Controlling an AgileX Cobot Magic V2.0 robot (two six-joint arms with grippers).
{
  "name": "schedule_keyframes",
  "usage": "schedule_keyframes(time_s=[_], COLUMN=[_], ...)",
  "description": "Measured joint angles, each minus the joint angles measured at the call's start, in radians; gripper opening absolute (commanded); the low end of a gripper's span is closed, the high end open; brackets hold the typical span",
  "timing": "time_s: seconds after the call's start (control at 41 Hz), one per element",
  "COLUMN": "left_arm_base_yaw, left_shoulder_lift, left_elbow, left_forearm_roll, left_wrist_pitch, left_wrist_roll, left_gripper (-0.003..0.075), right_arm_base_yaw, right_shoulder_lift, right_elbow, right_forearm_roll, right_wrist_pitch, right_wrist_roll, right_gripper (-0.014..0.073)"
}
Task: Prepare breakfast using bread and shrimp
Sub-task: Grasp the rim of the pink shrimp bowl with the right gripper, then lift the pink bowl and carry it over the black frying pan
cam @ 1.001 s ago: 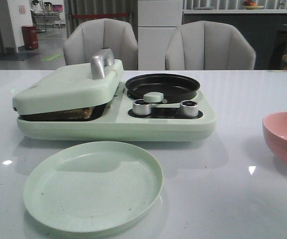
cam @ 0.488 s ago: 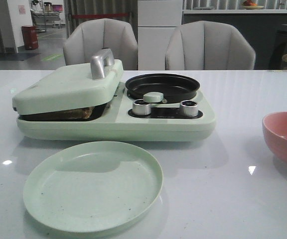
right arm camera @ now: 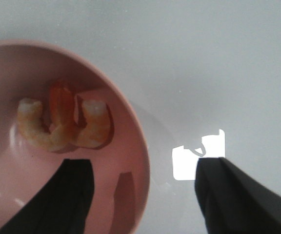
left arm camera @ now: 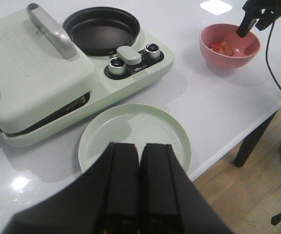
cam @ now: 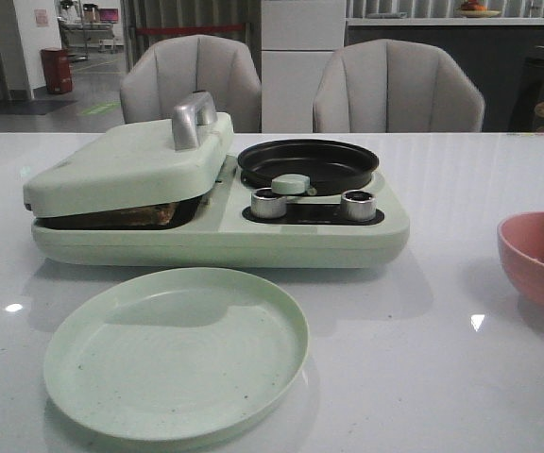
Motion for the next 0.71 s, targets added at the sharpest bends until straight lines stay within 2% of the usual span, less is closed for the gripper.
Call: schedule_keyframes(time_s=[0.073, 0.293, 0.366, 0.561, 0.708], left_arm_base_yaw=[0.000, 0.000, 0.000, 0.000, 0.000], left_shoulder_lift=[0.000, 0.000, 0.000, 0.000, 0.000], left_elbow=[0.000, 0.000, 0.000, 0.000, 0.000], left_forearm_roll=[0.000, 0.000, 0.000, 0.000, 0.000], left_wrist_pitch=[0.000, 0.000, 0.000, 0.000, 0.000], left_wrist_roll=[0.000, 0.000, 0.000, 0.000, 0.000], left_gripper=[0.0102, 0.0102, 0.0102, 0.0102, 0.0102], right_arm_base_yaw=[0.000, 0.000, 0.000, 0.000, 0.002], right_shoulder_lift=[0.040, 0.083, 0.085, 0.085, 0.069], right_elbow=[-0.014, -0.025, -0.025, -0.030, -0.034], right_forearm_roll=[0.007, 0.010, 0.012, 0.018, 0.018], right_wrist_pitch=[-0.013, -0.039, -0.040, -0.044, -0.044], right_wrist_roll=[-0.007, -0.009, -0.009, -0.012, -0.024], right_gripper=[0.0500, 0.0203, 0.0149, 0.0048, 0.0037])
